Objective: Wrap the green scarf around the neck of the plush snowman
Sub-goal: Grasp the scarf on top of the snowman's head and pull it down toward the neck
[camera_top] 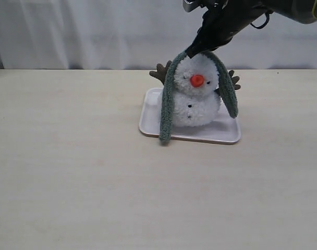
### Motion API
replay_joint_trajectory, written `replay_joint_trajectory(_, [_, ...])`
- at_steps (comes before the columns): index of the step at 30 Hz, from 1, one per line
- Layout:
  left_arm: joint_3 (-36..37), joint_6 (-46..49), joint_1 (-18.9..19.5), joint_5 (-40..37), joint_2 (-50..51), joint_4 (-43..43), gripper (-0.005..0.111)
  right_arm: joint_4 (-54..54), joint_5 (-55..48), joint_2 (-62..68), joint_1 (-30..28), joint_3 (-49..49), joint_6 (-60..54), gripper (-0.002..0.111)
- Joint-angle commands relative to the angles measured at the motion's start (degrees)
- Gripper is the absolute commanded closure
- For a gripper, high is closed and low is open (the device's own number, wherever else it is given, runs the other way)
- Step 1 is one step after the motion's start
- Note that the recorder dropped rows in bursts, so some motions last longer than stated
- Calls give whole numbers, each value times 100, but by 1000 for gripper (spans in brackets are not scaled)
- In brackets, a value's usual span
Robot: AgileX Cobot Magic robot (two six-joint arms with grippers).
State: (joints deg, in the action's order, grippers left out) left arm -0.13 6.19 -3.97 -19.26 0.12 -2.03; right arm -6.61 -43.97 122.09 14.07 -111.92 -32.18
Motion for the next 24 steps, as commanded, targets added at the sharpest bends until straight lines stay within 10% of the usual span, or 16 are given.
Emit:
replay_joint_trajectory(1, [13,-29,21,75,-12,-7,107,776,319,8,-6,-31,851,104])
replay_joint_trajectory(24, [13,-29,21,75,-12,-7,107,1005,-61,559,-6,-31,1148,104])
